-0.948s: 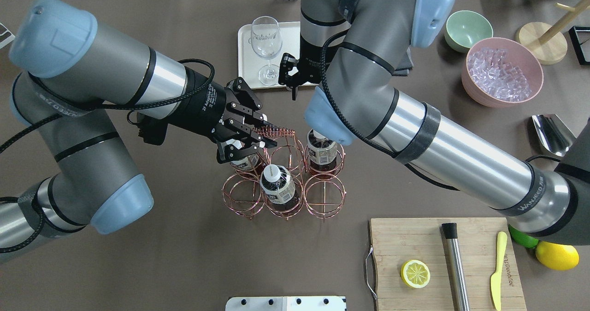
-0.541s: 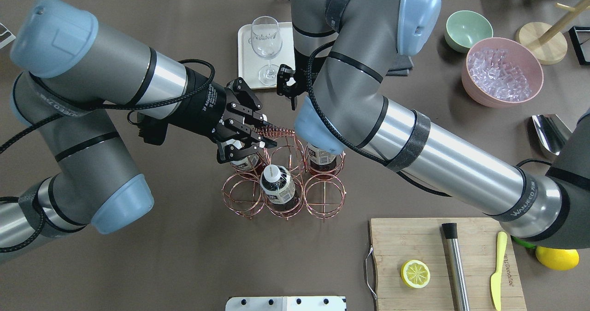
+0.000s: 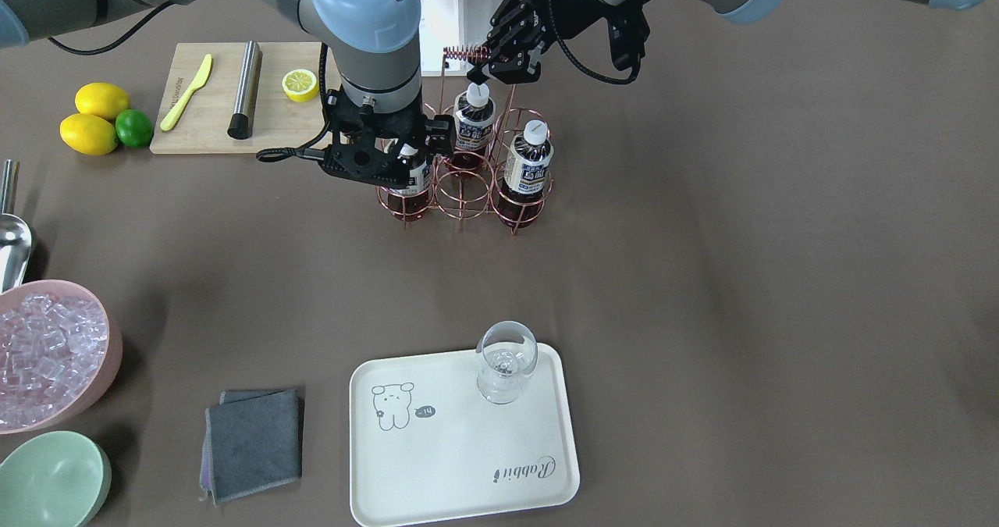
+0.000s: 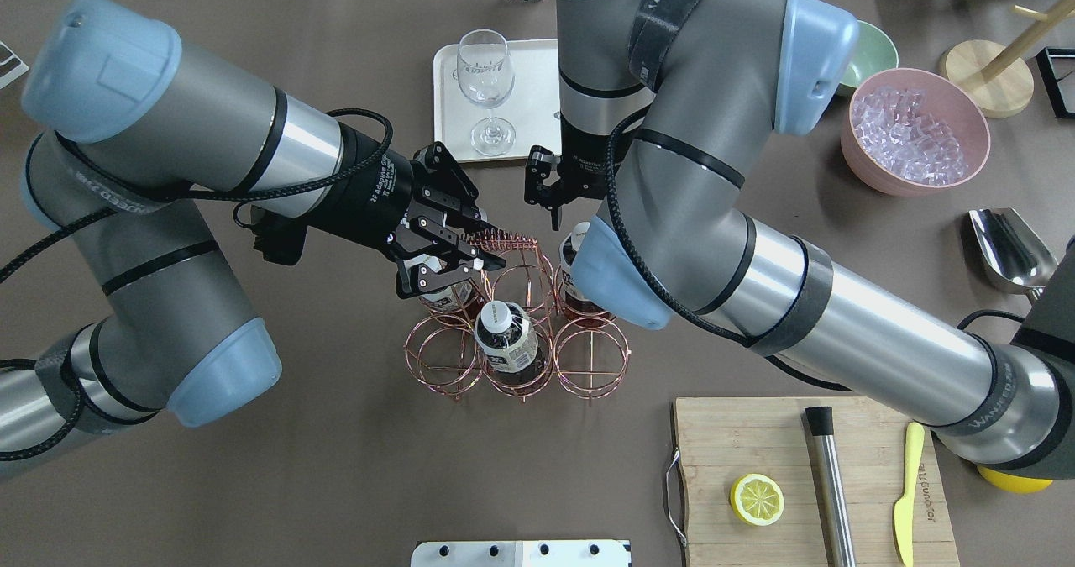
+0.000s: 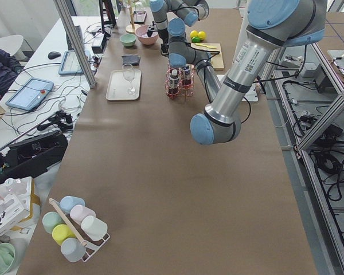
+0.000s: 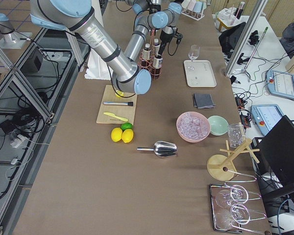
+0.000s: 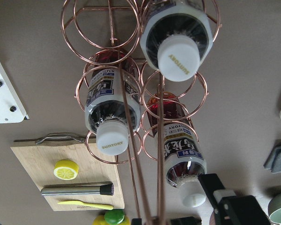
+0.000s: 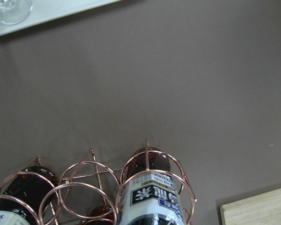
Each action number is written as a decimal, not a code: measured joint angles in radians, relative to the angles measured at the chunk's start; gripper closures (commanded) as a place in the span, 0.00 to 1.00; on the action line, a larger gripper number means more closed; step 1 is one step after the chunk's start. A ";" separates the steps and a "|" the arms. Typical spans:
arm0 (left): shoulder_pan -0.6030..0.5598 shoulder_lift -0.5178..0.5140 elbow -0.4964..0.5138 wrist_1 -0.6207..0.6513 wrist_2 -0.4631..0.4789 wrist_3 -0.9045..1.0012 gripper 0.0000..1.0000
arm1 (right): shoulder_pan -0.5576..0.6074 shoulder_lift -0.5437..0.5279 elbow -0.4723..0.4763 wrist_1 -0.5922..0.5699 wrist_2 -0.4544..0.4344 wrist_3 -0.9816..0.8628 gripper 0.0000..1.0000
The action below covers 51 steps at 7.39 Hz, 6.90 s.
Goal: Take tea from basket to plate
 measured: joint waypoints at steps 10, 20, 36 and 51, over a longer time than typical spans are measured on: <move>-0.005 0.013 0.003 -0.025 0.002 0.005 1.00 | -0.020 -0.010 0.021 0.008 -0.001 0.004 0.43; -0.033 0.025 -0.012 -0.030 -0.006 0.001 1.00 | -0.019 0.005 0.052 0.004 -0.010 0.026 1.00; -0.111 0.030 -0.016 -0.023 -0.094 -0.003 1.00 | 0.251 0.211 -0.345 0.116 0.055 -0.250 1.00; -0.519 0.233 -0.052 0.073 -0.516 0.325 1.00 | 0.267 0.306 -0.839 0.583 0.007 -0.286 1.00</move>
